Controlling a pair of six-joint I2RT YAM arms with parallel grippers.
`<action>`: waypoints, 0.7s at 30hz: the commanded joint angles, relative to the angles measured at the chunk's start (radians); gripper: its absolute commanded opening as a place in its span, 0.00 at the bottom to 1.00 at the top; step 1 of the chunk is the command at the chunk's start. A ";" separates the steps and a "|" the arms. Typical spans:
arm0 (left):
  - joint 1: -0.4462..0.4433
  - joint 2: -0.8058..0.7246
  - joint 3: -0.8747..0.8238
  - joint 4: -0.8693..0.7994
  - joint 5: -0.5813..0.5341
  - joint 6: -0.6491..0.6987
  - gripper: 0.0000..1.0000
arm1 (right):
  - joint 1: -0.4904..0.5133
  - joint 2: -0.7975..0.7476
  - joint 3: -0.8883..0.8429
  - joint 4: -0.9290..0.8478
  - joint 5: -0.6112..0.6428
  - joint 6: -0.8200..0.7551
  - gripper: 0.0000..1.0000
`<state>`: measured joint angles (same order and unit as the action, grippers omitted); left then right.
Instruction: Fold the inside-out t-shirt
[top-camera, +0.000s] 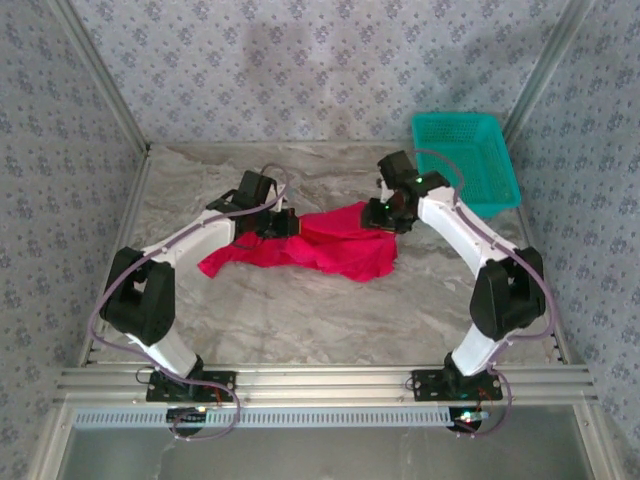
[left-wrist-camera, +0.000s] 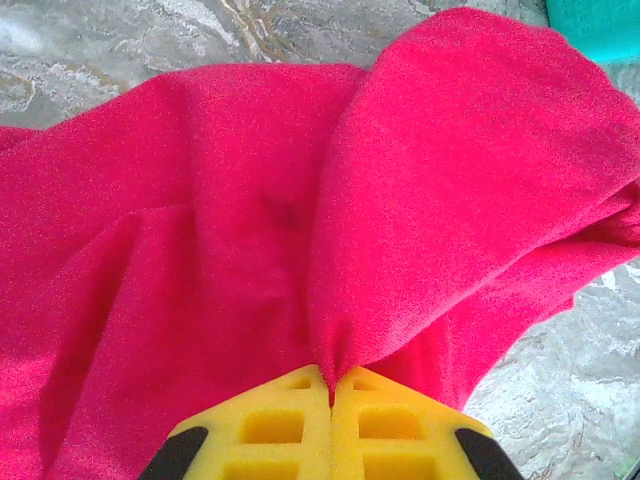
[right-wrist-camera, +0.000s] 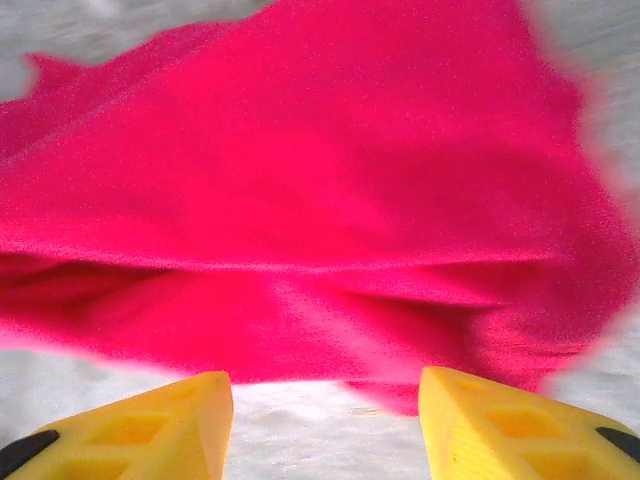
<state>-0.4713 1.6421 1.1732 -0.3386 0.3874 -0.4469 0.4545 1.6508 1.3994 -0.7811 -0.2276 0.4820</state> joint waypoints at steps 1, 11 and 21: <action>0.002 -0.007 0.000 0.034 0.027 -0.029 0.00 | 0.044 0.059 -0.073 0.255 -0.226 0.161 0.57; 0.030 -0.016 0.024 0.029 0.032 -0.042 0.00 | 0.149 0.291 0.004 0.369 -0.244 0.306 0.27; 0.121 0.030 0.188 -0.123 -0.015 0.069 0.06 | 0.061 0.088 0.023 0.082 -0.050 0.106 0.00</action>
<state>-0.3740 1.6642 1.2984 -0.4011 0.4004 -0.4335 0.5529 1.8462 1.3872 -0.5652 -0.3695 0.6807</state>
